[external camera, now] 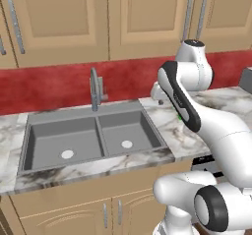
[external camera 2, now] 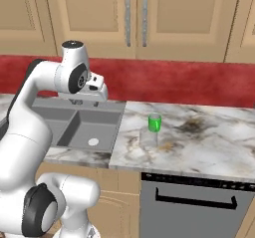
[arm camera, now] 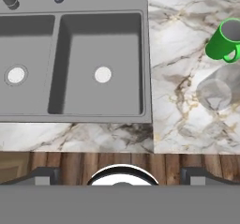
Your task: Place the glass cup in the left basin and the mug in the right basin of the sink.
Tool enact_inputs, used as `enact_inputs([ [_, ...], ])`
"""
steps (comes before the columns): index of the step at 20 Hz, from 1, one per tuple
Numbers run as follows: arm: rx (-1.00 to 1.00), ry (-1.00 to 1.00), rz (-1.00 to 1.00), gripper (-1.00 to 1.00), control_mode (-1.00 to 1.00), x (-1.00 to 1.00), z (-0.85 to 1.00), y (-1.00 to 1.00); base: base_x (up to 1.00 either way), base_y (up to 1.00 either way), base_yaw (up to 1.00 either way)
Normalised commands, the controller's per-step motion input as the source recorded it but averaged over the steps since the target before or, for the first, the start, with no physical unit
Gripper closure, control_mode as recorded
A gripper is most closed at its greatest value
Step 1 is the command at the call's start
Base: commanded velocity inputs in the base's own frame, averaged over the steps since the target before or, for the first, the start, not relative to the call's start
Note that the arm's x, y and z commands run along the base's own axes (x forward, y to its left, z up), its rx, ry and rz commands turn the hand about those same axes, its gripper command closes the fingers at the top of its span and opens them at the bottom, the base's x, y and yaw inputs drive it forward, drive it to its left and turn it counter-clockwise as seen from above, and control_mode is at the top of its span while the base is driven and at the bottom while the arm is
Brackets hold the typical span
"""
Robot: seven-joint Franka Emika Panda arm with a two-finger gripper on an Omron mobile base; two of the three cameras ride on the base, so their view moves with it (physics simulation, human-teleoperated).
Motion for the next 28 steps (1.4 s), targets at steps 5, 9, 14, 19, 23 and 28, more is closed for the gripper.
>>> enact_inputs([
  [5, 0.00, 0.00, 0.00, -1.00, 1.00, 0.00, 0.00, 0.00, 0.16, 0.37, 0.00],
  [9, 0.00, 0.00, 0.00, -1.00, 1.00, 0.00, 0.00, 0.00, 0.23, 0.28, 0.02],
  [14, 0.00, 0.00, 0.00, -1.00, 1.00, 0.00, 0.00, 0.00, 0.28, 0.11, 0.05],
  [19, 0.00, 0.00, 0.00, -1.00, 1.00, 0.00, 0.00, 0.00, 0.33, 0.01, 0.07],
  [23, 0.00, 0.00, 0.00, -1.00, 1.00, 0.00, 0.00, 0.00, 0.38, 0.00, 0.07],
  [28, 0.00, 0.00, 0.00, -1.00, 1.00, 0.00, 0.00, 0.00, 0.37, 0.00, 0.06],
])
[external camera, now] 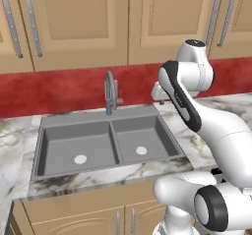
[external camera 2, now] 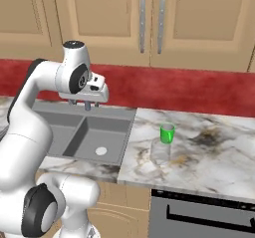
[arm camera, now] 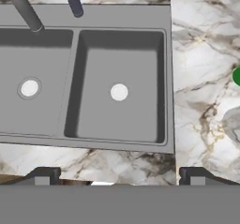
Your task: Place the glass cup in the left basin and the mug in the right basin of the sink.
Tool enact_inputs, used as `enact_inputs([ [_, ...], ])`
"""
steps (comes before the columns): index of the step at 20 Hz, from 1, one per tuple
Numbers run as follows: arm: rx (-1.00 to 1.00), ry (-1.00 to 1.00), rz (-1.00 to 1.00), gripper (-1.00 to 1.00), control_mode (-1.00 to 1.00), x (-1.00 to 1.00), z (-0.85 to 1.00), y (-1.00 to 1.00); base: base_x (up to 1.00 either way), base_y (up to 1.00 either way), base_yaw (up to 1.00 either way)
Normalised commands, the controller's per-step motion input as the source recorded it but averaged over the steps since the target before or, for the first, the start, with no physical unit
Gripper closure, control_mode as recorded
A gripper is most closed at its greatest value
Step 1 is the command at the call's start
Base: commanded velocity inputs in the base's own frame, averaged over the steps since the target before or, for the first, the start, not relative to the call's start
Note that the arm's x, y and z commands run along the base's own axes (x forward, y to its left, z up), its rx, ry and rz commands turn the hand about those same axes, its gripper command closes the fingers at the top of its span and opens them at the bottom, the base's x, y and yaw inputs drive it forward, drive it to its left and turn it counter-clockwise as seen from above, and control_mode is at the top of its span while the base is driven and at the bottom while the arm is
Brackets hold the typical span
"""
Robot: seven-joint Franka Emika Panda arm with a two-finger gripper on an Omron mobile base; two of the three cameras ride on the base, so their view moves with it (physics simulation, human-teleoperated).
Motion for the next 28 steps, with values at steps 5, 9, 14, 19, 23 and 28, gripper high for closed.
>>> enact_inputs([
  [5, 0.00, 0.00, 0.00, -1.00, 1.00, 0.00, 0.00, 0.00, 0.32, 0.00, 0.07],
  [9, 0.00, 0.00, 0.00, -1.00, 1.00, 0.00, 0.00, 0.00, 0.27, 0.00, 0.07],
  [14, 0.00, 0.00, 0.00, -1.00, 1.00, 0.00, 0.00, 0.00, 0.28, 0.00, 0.04],
  [19, 0.00, 0.00, 0.00, -1.00, 1.00, 0.00, 0.00, 0.00, 0.28, 0.00, 0.02],
  [23, 0.00, 0.00, 0.00, -1.00, 1.00, 0.00, 0.00, 0.00, 0.33, 0.00, 0.00],
  [28, 0.00, 0.00, 0.00, -1.00, 1.00, 0.00, 0.00, 0.00, 0.32, 0.00, 0.00],
])
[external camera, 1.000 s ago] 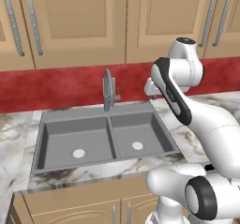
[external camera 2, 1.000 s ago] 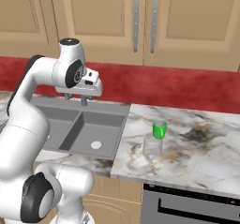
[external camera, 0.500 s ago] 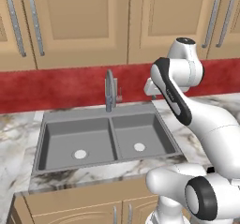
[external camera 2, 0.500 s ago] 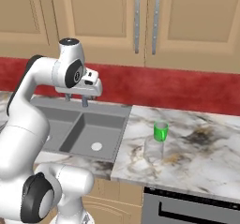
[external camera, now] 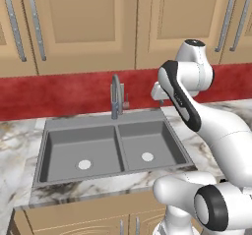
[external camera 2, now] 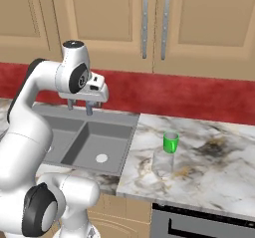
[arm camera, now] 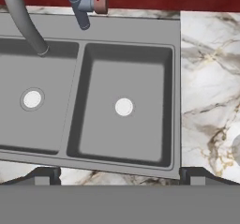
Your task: Place the glass cup in the left basin and the mug in the right basin of the sink.
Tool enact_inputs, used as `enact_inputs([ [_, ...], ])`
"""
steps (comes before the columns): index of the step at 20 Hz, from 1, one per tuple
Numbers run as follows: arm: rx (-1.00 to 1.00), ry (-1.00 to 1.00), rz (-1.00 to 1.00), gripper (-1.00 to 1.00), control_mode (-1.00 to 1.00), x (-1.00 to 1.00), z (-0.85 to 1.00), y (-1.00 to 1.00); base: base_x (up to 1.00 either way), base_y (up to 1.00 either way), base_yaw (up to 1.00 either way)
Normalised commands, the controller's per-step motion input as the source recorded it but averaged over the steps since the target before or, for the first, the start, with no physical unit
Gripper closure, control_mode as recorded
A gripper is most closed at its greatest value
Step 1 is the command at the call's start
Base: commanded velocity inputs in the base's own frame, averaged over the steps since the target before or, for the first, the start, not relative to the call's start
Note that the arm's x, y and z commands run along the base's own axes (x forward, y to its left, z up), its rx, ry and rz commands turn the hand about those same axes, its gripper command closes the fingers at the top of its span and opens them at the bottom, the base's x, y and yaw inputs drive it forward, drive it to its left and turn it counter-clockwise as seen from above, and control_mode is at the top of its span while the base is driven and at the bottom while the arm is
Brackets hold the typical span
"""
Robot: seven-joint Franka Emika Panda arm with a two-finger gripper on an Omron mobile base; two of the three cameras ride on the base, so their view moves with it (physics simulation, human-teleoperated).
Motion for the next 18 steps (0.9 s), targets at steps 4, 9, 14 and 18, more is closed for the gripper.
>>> enact_inputs([
  [4, 0.00, 0.00, 0.00, -1.00, 1.00, 0.00, 0.00, 0.00, 0.25, 0.00, 0.00],
  [9, 0.00, 0.00, 0.00, -1.00, 1.00, 0.00, 0.00, 0.00, 0.25, 0.00, 0.00],
  [14, 0.00, 0.00, 0.00, -1.00, 1.00, 0.00, 0.00, 0.00, 0.16, 0.00, -0.02],
  [18, 0.00, 0.00, 0.00, -1.00, 1.00, 0.00, 0.00, 0.00, 0.00, 0.00, 0.00],
])
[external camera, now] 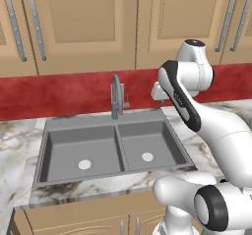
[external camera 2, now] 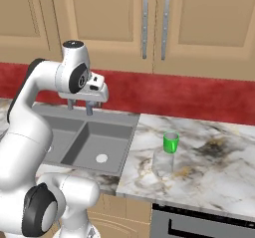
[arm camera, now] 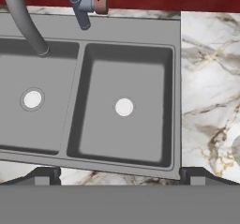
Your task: Place the glass cup in the left basin and the mug in the right basin of the sink.
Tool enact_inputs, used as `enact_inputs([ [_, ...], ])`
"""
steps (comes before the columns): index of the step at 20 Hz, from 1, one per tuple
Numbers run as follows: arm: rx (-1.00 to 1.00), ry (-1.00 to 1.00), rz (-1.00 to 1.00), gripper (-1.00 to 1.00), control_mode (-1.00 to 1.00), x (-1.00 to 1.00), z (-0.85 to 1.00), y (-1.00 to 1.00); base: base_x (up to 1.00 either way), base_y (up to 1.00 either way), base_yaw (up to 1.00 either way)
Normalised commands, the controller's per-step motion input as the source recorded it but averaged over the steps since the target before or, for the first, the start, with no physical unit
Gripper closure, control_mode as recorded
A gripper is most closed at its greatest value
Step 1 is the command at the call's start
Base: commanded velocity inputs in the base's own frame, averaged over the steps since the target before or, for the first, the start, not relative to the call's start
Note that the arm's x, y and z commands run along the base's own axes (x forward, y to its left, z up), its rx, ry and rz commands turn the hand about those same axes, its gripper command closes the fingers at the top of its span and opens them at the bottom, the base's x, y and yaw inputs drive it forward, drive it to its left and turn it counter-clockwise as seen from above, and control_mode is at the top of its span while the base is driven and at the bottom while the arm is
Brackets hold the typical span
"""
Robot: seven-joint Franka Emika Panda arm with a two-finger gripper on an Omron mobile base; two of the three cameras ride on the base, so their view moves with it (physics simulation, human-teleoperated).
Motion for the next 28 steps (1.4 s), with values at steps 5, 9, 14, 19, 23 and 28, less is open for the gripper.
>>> enact_inputs([
  [5, 0.00, 0.00, 0.00, -1.00, -1.00, 0.00, 0.00, 0.00, 0.00, 0.00, 0.00],
  [9, 0.00, 0.00, 0.00, -1.00, -1.00, 0.00, 0.00, 0.00, 0.00, 0.00, 0.00],
  [14, 0.00, 0.00, 0.00, -1.00, -1.00, -0.01, -0.02, -0.01, 0.00, 0.00, 0.00],
  [19, 0.00, -0.01, 0.00, -1.00, -1.00, -0.08, -0.03, -0.20, 0.00, 0.00, 0.00],
  [23, 0.02, 0.00, 0.00, -1.00, -1.00, -0.08, 0.00, -0.27, 0.00, 0.00, 0.00],
  [28, 0.00, 0.00, 0.00, -1.00, -1.00, -0.12, 0.00, -0.32, 0.00, 0.00, 0.00],
])
